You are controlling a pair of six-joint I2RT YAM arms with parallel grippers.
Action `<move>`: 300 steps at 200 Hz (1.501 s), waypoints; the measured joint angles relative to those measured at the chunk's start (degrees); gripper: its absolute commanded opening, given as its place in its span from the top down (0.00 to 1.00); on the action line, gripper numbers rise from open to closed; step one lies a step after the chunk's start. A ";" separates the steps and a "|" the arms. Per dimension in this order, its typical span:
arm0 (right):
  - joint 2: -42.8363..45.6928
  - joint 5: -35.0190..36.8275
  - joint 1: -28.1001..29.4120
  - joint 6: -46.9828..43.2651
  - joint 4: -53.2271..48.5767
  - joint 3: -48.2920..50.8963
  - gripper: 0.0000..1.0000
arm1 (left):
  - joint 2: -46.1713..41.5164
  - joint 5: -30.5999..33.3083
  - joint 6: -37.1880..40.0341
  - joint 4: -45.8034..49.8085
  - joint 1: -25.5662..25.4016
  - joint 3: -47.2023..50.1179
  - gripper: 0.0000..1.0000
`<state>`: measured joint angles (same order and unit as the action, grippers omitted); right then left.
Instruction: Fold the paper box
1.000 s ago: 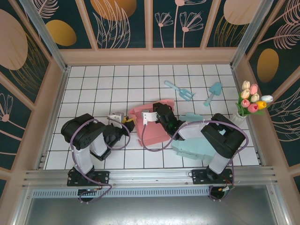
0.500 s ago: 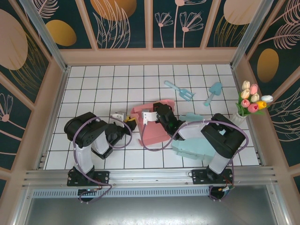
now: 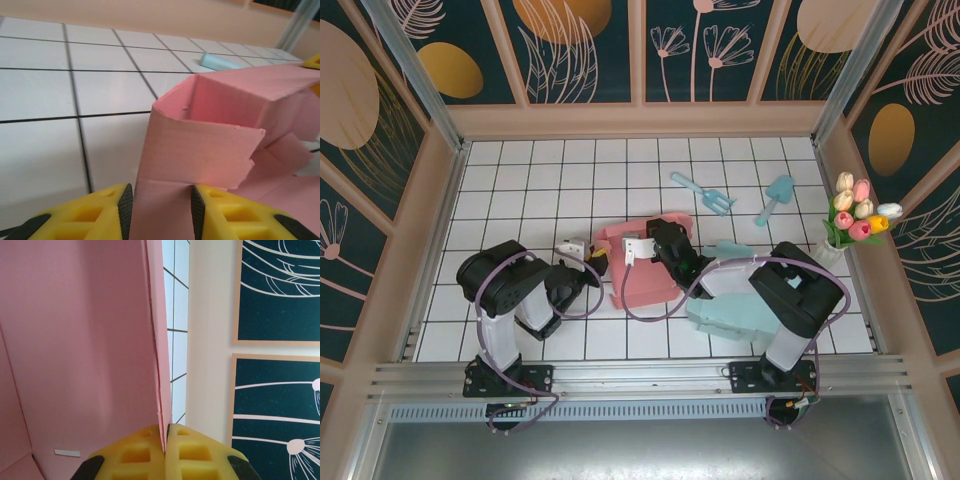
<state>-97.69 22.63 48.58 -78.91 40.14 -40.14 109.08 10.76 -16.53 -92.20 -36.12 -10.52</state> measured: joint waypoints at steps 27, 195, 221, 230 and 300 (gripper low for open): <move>0.00 -1.64 0.24 0.17 -0.07 -0.11 1.00 | -1.81 2.34 1.53 0.31 0.11 0.24 0.59; 3.67 -4.96 -0.76 1.36 -1.90 2.08 1.00 | -15.58 -9.16 1.97 0.33 0.57 10.08 0.54; 4.92 -5.16 -1.03 1.31 -2.97 2.71 1.00 | -21.24 -8.61 2.86 1.97 0.94 10.08 0.54; 4.96 -5.18 -1.03 1.31 -3.10 2.71 1.00 | -22.82 -8.85 3.10 3.72 1.49 9.92 0.54; 5.40 -5.79 -1.16 1.33 -3.58 2.84 1.00 | -16.90 -14.86 3.89 6.43 3.45 8.13 0.53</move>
<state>-92.29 16.84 47.42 -77.58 36.56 -37.30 92.18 -4.10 -12.64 -85.78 -32.67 -2.39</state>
